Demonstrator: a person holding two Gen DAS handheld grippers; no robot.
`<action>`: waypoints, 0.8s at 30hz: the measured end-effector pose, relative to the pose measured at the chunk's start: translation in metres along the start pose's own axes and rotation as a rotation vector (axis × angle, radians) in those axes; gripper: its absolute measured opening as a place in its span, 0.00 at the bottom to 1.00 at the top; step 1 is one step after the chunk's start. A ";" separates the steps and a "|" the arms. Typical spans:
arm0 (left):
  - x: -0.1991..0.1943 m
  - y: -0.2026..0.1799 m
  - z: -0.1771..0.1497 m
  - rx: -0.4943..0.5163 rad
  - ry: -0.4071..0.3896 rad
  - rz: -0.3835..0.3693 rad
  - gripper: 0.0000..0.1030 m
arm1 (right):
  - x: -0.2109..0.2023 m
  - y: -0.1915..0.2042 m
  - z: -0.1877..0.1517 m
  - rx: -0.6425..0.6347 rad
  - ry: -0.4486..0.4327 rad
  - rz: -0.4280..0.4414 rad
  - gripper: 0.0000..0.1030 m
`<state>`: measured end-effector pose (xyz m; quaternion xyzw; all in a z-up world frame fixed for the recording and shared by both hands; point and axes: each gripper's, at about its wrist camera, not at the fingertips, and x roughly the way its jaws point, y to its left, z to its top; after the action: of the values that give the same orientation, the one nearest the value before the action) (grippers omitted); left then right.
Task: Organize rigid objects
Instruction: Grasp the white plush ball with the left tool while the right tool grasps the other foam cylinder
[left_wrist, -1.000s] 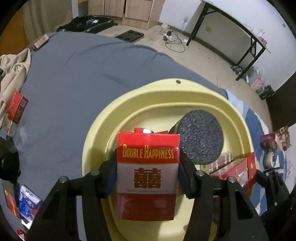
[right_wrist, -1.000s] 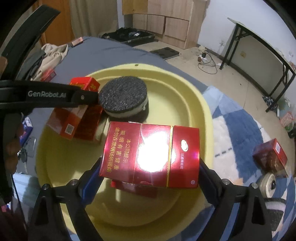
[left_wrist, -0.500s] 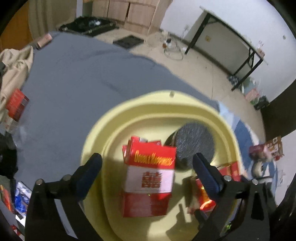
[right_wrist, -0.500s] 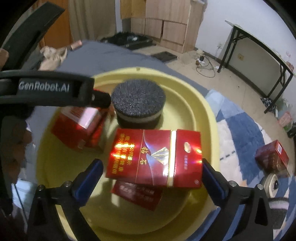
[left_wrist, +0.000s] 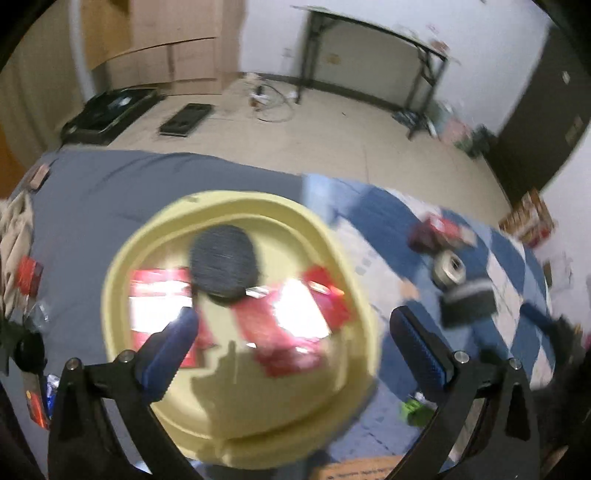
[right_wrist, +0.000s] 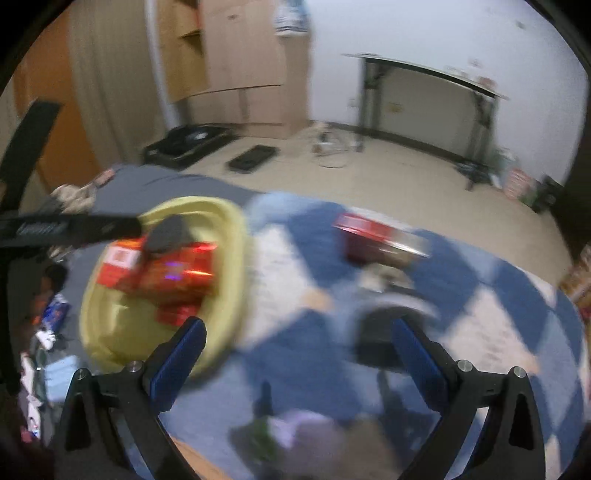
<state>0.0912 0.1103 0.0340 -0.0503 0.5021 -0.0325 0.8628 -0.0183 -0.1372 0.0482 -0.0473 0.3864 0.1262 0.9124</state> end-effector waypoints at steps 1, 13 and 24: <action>0.001 -0.008 -0.002 0.010 0.005 -0.001 1.00 | -0.003 -0.015 -0.003 0.023 0.008 -0.013 1.00; 0.049 -0.142 -0.082 0.371 0.214 -0.154 1.00 | 0.024 -0.104 0.014 0.233 0.187 0.118 1.00; 0.089 -0.155 -0.099 0.374 0.232 -0.162 0.87 | 0.095 -0.105 0.022 0.270 0.339 0.180 1.00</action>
<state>0.0480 -0.0585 -0.0734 0.0742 0.5775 -0.1999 0.7881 0.0886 -0.2162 -0.0053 0.0894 0.5502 0.1444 0.8176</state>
